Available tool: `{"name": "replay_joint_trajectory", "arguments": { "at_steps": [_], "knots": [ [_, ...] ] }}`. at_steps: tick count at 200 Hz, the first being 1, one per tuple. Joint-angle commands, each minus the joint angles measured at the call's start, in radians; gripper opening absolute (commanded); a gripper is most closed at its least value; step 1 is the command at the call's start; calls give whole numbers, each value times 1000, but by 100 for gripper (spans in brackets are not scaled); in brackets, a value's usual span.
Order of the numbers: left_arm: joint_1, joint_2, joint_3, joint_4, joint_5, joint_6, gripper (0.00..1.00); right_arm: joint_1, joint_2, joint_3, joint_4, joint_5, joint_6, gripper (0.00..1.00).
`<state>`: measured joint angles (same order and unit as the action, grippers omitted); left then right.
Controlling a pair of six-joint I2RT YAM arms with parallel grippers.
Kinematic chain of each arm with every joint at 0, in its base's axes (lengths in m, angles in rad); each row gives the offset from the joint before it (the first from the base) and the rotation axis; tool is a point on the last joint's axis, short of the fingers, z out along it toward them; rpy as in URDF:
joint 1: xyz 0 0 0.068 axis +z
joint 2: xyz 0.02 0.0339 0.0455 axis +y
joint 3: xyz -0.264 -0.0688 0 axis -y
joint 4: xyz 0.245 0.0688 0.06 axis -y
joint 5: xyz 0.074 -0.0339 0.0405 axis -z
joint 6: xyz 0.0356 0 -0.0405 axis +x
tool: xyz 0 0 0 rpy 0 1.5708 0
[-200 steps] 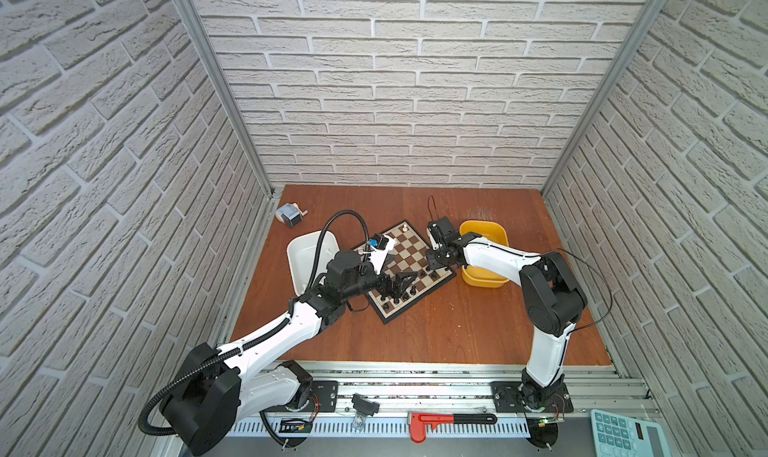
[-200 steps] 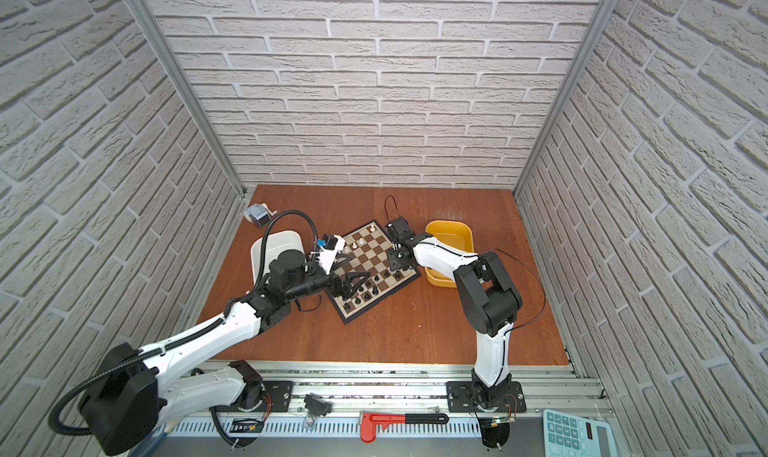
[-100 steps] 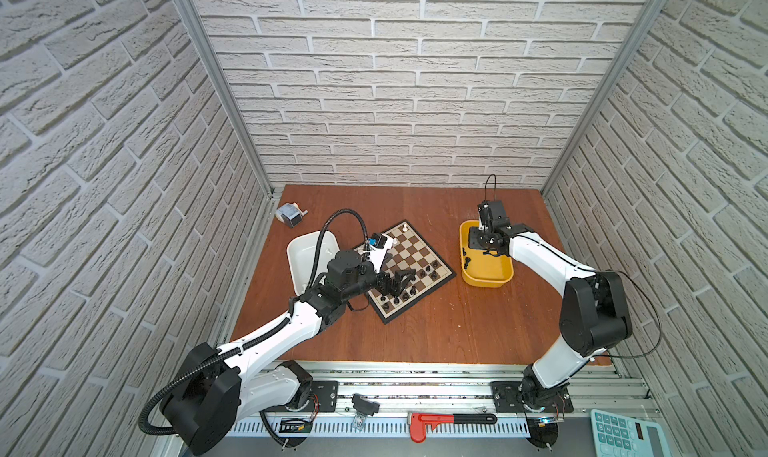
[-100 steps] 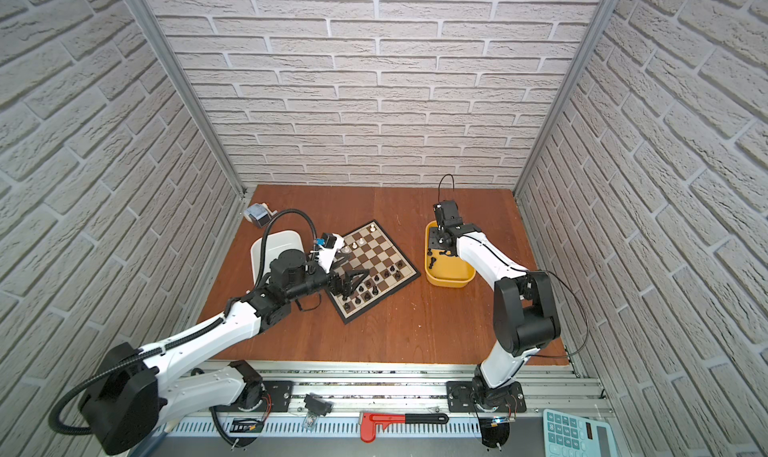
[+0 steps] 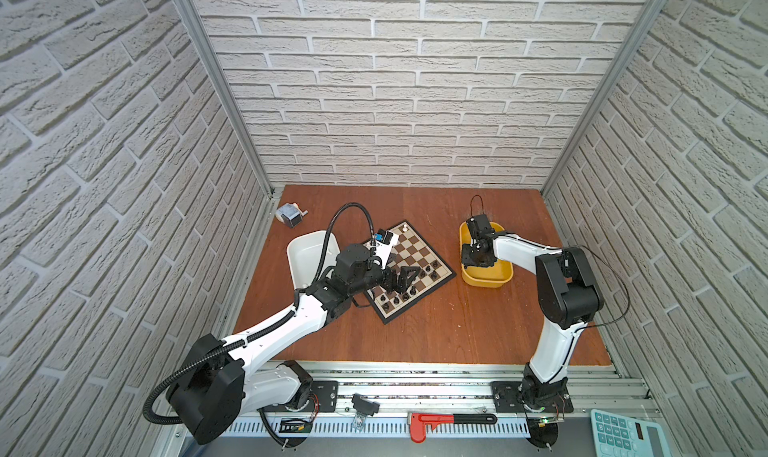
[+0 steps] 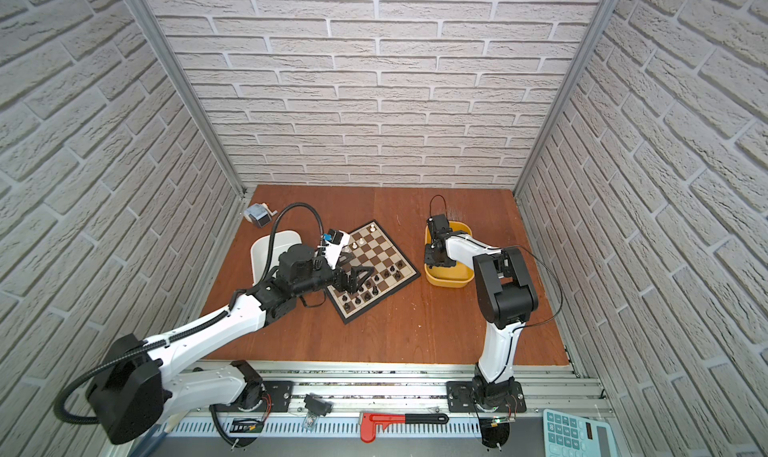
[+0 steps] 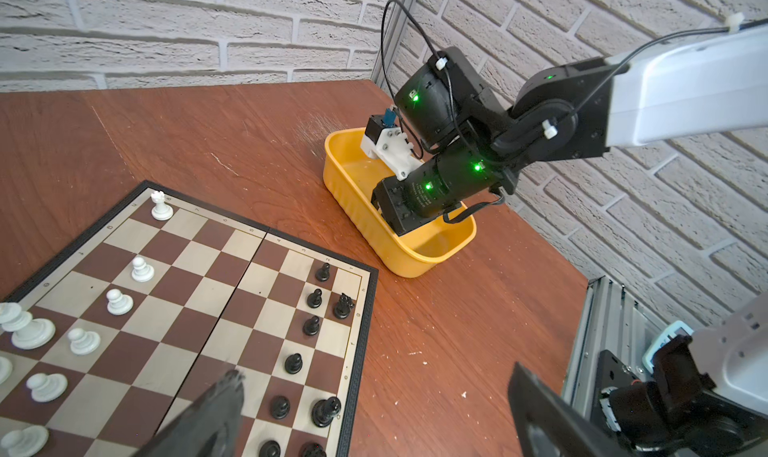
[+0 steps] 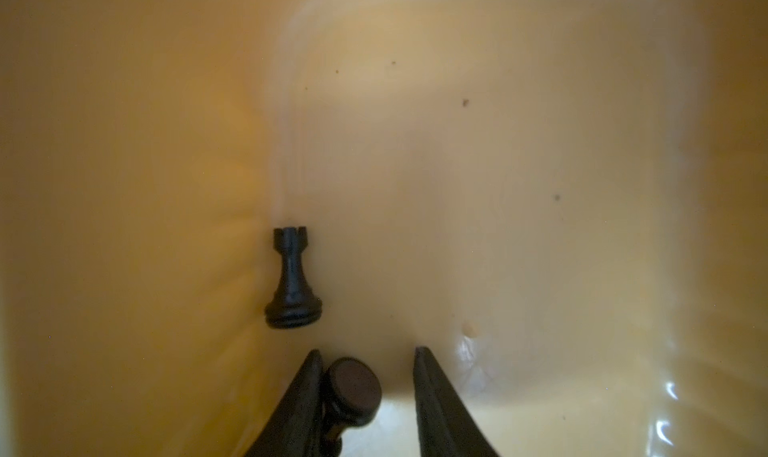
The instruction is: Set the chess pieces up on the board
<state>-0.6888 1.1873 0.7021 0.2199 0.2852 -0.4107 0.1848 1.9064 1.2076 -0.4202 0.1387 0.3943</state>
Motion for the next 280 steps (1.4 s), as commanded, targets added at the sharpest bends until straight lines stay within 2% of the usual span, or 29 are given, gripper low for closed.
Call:
{"name": "replay_joint_trajectory", "arguments": {
  "at_steps": [1,52,121,132,174,195,215,246,280],
  "knots": [
    [-9,-27,-3,32,-26,-13,99,-6,18,30,34,-20,31,35],
    [-11,-39,-7,32,-34,-6,98,-10,17,29,28,-5,53,30],
    [-10,-54,-16,42,-43,11,99,-30,-4,0,59,-73,97,18],
    [-11,-53,-18,45,-44,14,98,-32,-21,-3,70,-74,100,13],
    [-11,-45,-26,63,-40,14,99,-58,-84,-10,88,-121,104,7],
    [-11,-44,-28,66,-37,13,98,-62,-88,-9,66,-109,85,14],
    [-11,-45,-32,65,-38,13,98,-62,-108,-27,50,-100,61,27],
    [-10,-52,-39,62,-44,6,98,-62,-129,-55,-4,-122,40,32],
    [-10,-58,-57,80,-47,-5,98,-62,-185,-109,-15,-153,105,41]
  ]
}}
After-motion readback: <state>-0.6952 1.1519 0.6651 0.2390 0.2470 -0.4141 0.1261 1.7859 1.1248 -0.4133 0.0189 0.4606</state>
